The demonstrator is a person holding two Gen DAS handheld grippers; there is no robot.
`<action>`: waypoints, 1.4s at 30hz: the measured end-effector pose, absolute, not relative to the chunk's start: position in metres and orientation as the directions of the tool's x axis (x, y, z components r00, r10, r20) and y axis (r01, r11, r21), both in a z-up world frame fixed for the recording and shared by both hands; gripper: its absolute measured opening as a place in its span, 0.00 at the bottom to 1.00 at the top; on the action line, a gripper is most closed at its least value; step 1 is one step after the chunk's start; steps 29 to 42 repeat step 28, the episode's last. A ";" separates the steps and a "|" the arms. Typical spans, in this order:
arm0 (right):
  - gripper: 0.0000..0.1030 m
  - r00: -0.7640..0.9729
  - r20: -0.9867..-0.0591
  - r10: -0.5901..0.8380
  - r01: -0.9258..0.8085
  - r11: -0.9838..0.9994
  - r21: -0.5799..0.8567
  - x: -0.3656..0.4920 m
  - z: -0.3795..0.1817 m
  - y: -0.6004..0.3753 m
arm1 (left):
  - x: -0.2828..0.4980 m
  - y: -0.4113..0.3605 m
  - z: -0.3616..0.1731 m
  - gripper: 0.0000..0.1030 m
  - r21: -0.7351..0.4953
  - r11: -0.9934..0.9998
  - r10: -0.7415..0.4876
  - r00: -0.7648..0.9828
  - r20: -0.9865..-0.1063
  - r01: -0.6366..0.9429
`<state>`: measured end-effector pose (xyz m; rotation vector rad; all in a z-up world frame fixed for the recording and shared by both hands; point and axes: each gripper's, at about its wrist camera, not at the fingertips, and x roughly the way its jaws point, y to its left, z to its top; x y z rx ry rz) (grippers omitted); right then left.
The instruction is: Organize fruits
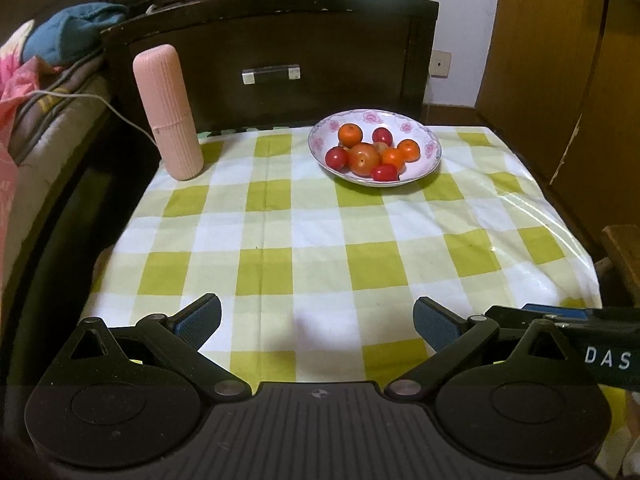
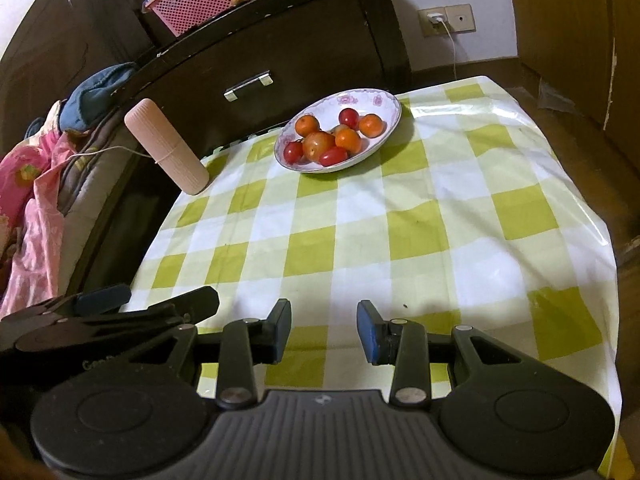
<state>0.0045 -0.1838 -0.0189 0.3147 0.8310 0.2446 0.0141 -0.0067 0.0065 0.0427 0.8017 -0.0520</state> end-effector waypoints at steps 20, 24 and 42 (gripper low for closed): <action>0.34 0.645 -0.689 0.330 -0.089 0.928 0.361 0.001 -0.023 -0.183 | 0.003 -0.010 -0.001 1.00 0.061 0.995 -0.009 0.702 -0.712 0.074; 0.35 0.640 -0.694 0.331 -0.088 0.928 0.361 0.002 -0.025 -0.183 | 0.003 -0.008 -0.001 1.00 0.059 0.996 -0.001 0.705 -0.709 0.061; 0.35 0.633 -0.699 0.332 -0.089 0.928 0.361 0.003 -0.027 -0.182 | 0.004 -0.006 -0.002 1.00 0.063 0.997 0.013 0.709 -0.705 0.044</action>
